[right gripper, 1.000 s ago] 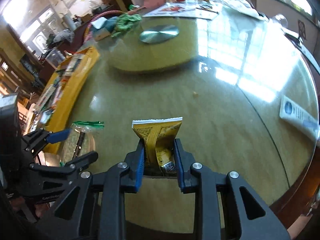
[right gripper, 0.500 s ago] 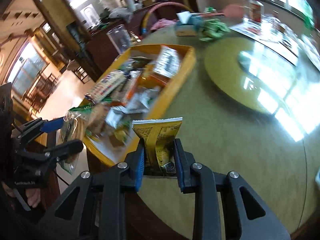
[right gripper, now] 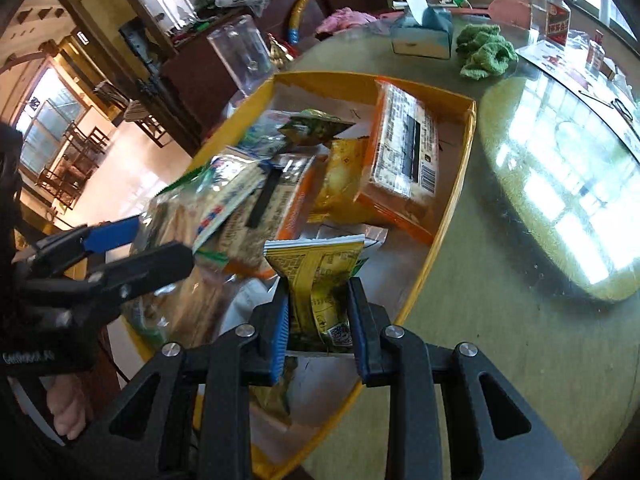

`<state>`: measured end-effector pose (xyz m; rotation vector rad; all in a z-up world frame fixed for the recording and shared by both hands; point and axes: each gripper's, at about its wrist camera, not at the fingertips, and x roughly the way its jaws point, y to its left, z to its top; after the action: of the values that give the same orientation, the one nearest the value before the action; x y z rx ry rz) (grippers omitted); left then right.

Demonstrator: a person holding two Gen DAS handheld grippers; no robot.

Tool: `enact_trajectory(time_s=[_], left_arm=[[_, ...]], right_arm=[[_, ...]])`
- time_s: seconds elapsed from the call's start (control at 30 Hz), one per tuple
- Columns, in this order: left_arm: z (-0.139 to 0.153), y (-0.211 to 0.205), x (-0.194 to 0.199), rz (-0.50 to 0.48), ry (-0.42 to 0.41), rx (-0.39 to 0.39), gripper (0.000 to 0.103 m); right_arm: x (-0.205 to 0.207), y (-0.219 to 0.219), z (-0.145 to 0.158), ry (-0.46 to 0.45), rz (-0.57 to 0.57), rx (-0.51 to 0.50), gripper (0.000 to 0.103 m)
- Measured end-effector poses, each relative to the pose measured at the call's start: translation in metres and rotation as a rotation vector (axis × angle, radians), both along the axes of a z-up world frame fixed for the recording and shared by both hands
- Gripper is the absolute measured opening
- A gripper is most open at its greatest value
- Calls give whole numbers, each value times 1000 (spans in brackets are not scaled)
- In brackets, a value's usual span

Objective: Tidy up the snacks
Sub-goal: 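Carry both packets over the tray and open both tools to drop them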

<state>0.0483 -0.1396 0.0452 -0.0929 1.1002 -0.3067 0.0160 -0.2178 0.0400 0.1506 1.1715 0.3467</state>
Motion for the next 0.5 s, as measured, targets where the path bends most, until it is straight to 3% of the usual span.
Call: enact_trajectory(time_s=[0.33,0.5], left_arm=[[-8,-10,31,-18,-4,29,75],[-9,-13,34,-31,1,54,76]], right_arm=[[8,14,-6,-14,6,-38,29],[9,21,-10,-19,10,-85,35]])
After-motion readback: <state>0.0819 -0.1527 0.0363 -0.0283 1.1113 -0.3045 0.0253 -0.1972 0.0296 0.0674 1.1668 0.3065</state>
